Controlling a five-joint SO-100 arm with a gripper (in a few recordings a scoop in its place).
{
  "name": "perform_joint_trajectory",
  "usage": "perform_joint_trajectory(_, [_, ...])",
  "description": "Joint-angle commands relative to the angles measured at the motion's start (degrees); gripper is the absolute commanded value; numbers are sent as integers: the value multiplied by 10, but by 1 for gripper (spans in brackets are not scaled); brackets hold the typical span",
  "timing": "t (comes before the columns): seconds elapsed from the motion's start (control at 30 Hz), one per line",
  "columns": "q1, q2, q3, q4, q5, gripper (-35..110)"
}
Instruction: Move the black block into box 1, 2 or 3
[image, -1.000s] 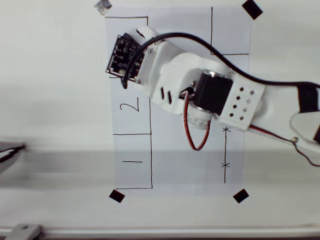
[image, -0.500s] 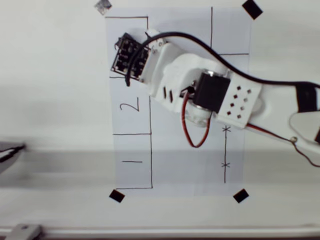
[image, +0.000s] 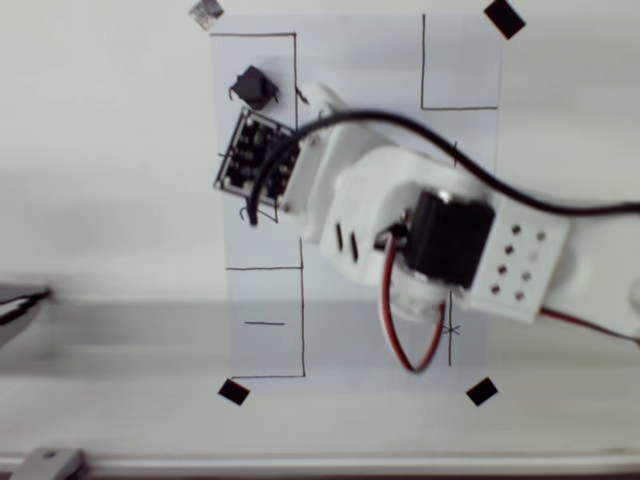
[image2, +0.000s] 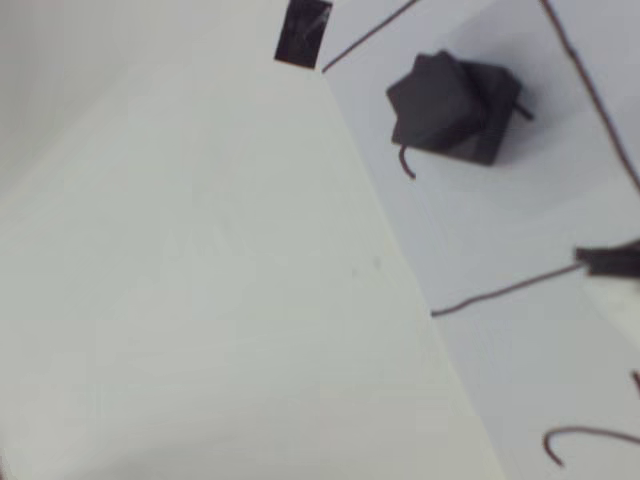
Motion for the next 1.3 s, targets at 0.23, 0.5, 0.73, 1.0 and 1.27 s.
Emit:
perform_joint_trajectory(0.23, [-38, 282, 245, 5, -7, 25])
perform_joint_trajectory(0.5, [-69, 416, 394, 5, -18, 26])
perform_joint_trajectory(0.73, [-99, 542, 525, 4, -20, 26])
perform_joint_trajectory(1.0, [-134, 697, 681, 3, -37, 26])
perform_joint_trajectory(1.27, [-158, 834, 812, 4, -35, 26])
